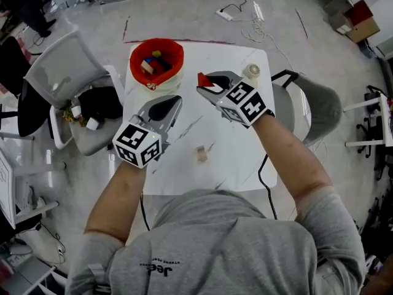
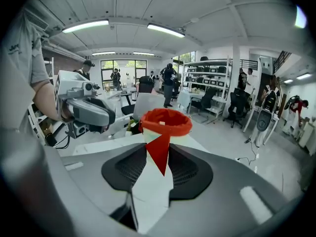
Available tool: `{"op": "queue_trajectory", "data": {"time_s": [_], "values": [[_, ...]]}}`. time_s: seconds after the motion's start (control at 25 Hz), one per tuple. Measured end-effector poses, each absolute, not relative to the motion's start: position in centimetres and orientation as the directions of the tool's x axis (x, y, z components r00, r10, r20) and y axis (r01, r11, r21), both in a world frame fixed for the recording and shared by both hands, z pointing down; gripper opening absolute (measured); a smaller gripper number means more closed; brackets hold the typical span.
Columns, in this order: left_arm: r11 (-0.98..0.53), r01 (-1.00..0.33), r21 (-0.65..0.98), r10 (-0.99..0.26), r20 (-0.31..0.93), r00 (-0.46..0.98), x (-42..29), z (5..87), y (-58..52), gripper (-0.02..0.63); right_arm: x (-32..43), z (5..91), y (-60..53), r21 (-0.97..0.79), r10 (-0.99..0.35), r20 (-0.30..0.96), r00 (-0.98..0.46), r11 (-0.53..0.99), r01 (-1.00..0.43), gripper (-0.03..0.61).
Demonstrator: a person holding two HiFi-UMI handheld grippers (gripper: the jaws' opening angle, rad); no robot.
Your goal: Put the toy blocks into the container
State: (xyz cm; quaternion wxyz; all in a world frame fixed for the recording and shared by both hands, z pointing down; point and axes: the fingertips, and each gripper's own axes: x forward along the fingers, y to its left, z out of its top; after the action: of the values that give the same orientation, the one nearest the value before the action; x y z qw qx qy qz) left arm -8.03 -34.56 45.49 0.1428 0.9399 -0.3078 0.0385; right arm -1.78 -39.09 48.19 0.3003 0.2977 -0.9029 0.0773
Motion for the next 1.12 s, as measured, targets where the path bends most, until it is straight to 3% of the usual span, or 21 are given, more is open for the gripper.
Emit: {"op": "queue_trajectory", "data": {"time_s": [0.52,0.6,0.64,0.72,1.12], "values": [[-0.713,-0.673,0.197,-0.659,0.141,0.739,-14.6,41.7,-39.9,0.058,-12.6,44.0,-48.0,0.131,-0.491,0.574,-0.656,0.845,-0.518,0.14],[-0.707,-0.681,0.192,-0.666,0.145,0.732,-14.9,41.5,-40.3,0.058,-13.4,43.9,-48.7,0.116,-0.49,0.564,-0.664,0.844,-0.524,0.183],[-0.705,-0.683,0.191,-0.667,0.147,0.73,-15.0,41.5,-40.4,0.058,-13.6,43.7,-48.8,0.102,-0.489,0.554,-0.674,0.843,-0.528,0.236],[-0.704,-0.685,0.188,-0.669,0.148,0.728,-15.1,41.4,-40.5,0.058,-13.8,43.1,-48.6,0.083,-0.486,0.534,-0.692,0.844,-0.529,0.271],[-0.725,-0.661,0.194,-0.643,0.154,0.751,-12.7,42.1,-39.3,0.058,-9.6,43.2,-44.3,0.014,-0.469,0.508,-0.723,0.843,-0.538,0.272]]}}
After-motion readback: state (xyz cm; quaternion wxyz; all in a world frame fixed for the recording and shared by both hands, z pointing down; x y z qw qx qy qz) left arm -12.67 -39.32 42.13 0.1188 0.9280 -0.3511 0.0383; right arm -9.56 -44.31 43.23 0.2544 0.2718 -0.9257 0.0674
